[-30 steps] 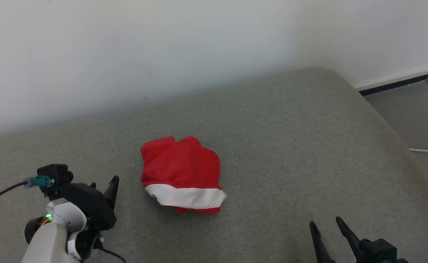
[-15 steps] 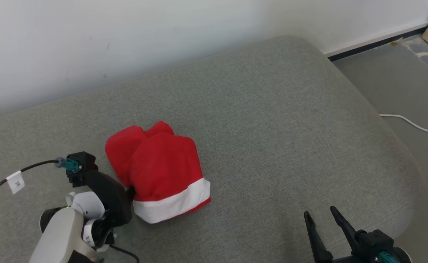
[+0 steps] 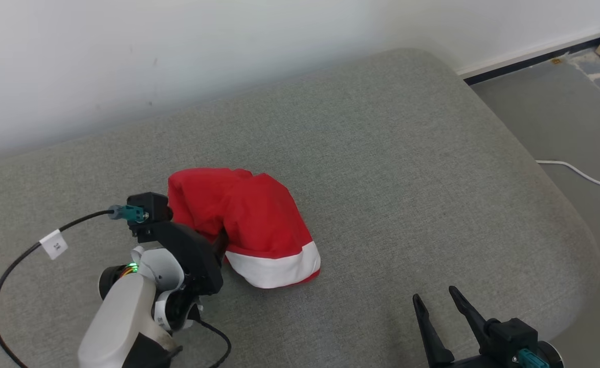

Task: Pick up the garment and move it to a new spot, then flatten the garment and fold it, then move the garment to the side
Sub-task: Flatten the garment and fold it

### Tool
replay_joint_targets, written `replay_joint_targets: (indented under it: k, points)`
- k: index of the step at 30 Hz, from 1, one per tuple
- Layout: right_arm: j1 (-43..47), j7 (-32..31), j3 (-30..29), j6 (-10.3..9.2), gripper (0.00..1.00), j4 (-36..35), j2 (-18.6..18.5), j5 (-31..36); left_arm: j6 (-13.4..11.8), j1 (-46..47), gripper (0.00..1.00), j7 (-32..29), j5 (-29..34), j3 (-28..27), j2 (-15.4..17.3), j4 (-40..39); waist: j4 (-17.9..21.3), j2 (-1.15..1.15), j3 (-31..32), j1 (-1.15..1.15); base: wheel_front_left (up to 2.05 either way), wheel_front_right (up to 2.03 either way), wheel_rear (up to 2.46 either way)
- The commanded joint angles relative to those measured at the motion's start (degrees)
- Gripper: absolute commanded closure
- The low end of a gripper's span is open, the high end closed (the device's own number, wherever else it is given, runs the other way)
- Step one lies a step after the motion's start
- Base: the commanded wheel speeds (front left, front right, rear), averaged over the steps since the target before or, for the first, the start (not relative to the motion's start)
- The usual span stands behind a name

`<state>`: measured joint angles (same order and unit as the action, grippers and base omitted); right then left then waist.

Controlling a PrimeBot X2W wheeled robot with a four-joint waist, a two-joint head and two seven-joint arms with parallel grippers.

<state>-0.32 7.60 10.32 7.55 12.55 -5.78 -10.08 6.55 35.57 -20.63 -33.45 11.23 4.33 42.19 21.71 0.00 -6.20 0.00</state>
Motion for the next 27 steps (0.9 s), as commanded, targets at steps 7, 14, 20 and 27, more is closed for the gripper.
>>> replay_joint_targets:
  k: [7, 14, 20, 27]
  points:
    - [-0.7, 0.4, 0.7, -0.12, 0.00, 0.5, -0.8, -1.0, 0.5, 1.3, 0.00, 3.0, -3.8, 1.8, -1.2, 1.9, 1.6, 0.00, 0.7, 0.00, 0.00, 0.00, 0.00]
    - [-0.3, 0.5, 0.4, -0.12, 0.00, 0.7, -0.6, -1.0, 0.9, 2.3, 1.00, 6.4, -5.8, 4.5, -1.4, 2.8, 2.5, 0.00, 1.2, 0.00, 0.00, 0.00, 0.00]
    - [0.3, 0.8, -0.2, -0.12, 0.00, 1.0, -0.5, -0.9, 0.9, 4.5, 1.00, 12.9, -6.2, 6.5, -1.4, -0.2, 1.2, 0.00, 2.3, 0.00, 0.00, 0.00, 0.00]
    - [0.4, 0.8, 0.0, -0.12, 0.00, 1.1, -0.1, -1.0, 1.0, 7.7, 1.00, 18.4, -8.0, 10.7, -1.5, -8.0, -0.5, 0.00, 3.8, 0.00, 0.00, 0.00, 0.00]
